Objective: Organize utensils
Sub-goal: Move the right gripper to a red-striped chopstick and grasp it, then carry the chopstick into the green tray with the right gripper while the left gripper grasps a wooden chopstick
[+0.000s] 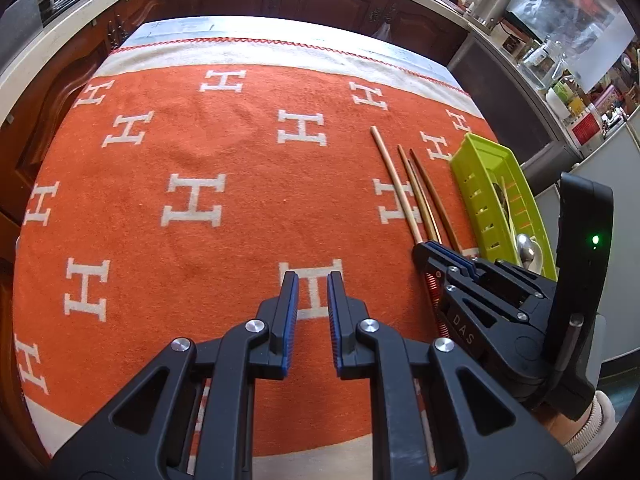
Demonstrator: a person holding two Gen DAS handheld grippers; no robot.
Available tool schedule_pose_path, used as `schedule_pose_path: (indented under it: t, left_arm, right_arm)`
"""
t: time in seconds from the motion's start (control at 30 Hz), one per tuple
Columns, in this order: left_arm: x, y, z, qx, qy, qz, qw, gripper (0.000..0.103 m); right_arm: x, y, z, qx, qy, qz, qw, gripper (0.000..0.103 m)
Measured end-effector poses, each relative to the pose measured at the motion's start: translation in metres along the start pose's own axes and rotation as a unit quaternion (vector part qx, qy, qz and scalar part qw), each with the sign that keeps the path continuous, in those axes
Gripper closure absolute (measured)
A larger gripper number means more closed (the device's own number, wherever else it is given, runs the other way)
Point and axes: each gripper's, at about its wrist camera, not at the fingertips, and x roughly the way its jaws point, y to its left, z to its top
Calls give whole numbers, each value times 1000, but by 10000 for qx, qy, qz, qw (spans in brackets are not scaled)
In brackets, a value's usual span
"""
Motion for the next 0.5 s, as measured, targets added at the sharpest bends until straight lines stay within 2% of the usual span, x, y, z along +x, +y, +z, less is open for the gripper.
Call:
schedule_pose_path:
  t: [0.2, 0.33, 0.5]
  left_arm:
    - [-1, -16, 1, 168, 3, -102, 9998, 91]
    - [-4, -25, 1, 298, -11, -168, 9994, 73]
    - [-3, -42, -1, 486, 39, -297, 9984, 73]
  right_arm:
    - [-13, -16, -6, 455, 72, 630, 9969, 98]
    - [-32, -22, -10, 592, -28, 904, 9941, 98]
    - [-61, -32, -16, 695, -227, 1075, 9915, 98]
